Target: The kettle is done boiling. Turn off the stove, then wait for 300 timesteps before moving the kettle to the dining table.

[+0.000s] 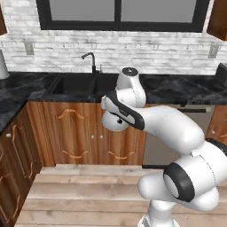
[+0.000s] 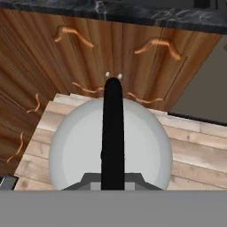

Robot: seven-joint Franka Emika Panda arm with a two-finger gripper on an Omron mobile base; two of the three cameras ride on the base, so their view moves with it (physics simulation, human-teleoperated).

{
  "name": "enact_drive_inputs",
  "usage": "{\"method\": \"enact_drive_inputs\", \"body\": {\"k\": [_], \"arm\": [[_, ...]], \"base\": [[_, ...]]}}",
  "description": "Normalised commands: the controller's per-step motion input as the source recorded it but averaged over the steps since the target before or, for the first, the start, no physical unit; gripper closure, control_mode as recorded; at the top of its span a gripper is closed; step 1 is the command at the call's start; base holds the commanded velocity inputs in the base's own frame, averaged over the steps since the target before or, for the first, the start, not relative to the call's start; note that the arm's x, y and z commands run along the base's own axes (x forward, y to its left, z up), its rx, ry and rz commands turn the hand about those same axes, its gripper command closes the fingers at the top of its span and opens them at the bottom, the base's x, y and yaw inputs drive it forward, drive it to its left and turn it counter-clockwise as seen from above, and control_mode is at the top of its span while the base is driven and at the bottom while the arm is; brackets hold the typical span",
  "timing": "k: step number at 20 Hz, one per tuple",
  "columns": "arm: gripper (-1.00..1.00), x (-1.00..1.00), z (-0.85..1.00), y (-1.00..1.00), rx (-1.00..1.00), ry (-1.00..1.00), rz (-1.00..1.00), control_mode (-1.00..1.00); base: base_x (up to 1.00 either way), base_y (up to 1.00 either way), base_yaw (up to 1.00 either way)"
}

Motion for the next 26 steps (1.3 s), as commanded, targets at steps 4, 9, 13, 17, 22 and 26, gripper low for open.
{"method": "enact_drive_inputs", "body": {"k": [4,9,13,17,22,26], "arm": [[1.0,0.0,0.0,0.0,0.0,0.0,0.0,1.0],[1.0,0.0,0.0,0.0,0.0,0.0,0.0,1.0],[1.0,0.0,0.0,0.0,0.0,0.0,0.0,1.0],[1.0,0.0,0.0,0.0,0.0,0.0,0.0,1.0],[1.0,0.0,0.0,0.0,0.0,0.0,0.0,1.0],[1.0,0.0,0.0,0.0,0.0,0.0,0.0,1.0]], "base": [[-0.23,0.0,-0.51],[-0.14,-0.02,-0.51],[-0.06,-0.01,-0.51],[-0.07,-0.05,-0.51],[-0.05,-0.06,-0.5],[-0.01,-0.08,-0.49]]}}
